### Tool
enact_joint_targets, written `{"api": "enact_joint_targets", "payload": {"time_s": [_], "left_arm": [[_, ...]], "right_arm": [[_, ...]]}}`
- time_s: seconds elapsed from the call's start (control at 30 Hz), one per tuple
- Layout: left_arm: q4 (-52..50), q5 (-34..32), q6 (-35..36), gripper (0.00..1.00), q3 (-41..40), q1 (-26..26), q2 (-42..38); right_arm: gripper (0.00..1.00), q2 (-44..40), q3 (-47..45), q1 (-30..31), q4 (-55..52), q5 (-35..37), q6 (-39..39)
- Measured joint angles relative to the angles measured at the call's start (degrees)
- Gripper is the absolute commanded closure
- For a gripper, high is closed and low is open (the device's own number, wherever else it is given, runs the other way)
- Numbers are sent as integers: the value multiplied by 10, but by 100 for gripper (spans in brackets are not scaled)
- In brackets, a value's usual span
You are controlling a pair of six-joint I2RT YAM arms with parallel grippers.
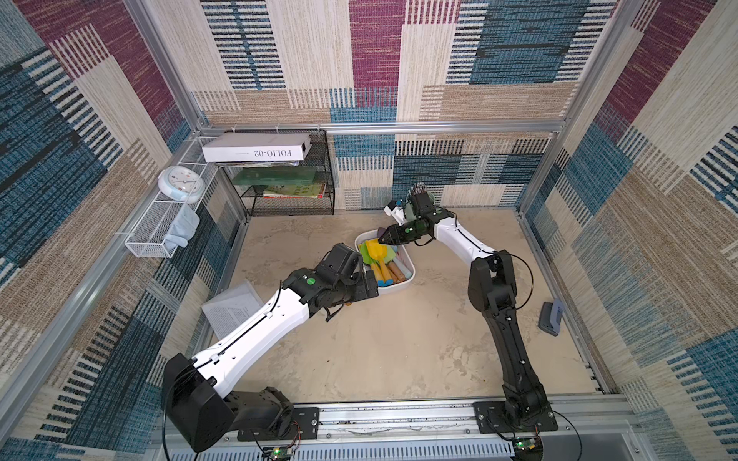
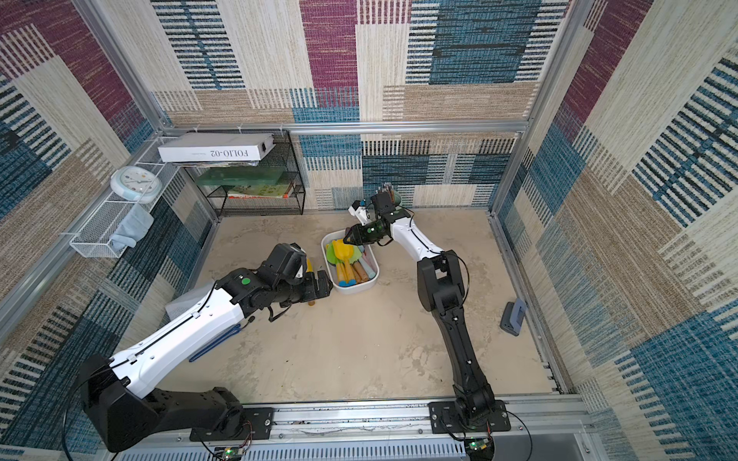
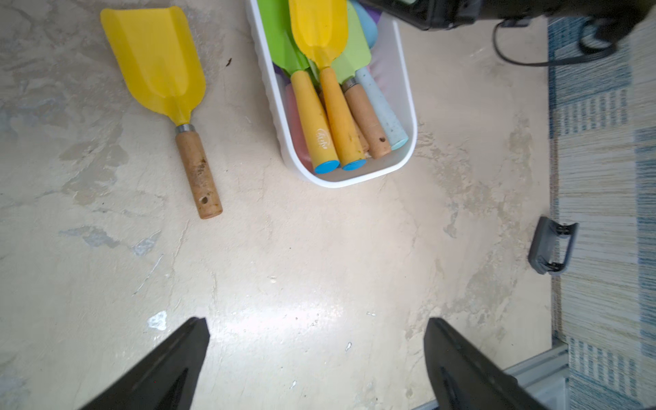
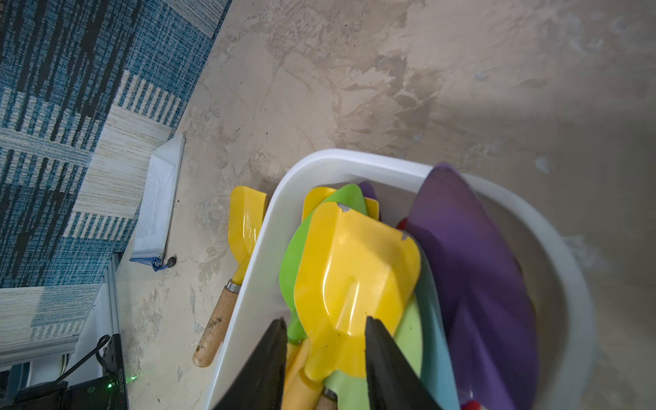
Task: Put the shovel into the storage box
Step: Place the shovel in the storage box, then pick up the shovel from the center of the board.
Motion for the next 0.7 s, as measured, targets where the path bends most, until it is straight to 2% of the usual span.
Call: {"api": "enact_joint_targets", "payload": {"time_s": [0.23, 0.53, 0.7], "left_arm": [[-26, -24, -13, 1, 0, 20, 41], [-23, -21, -21, 3, -9, 72, 130], [-14, -17, -14, 3, 18, 92, 195]], "right_arm": [[59, -72, -74, 0, 0, 34, -8], [59, -222, -242, 0, 40, 69, -13], [60, -286, -315, 0, 62, 81, -12]]}}
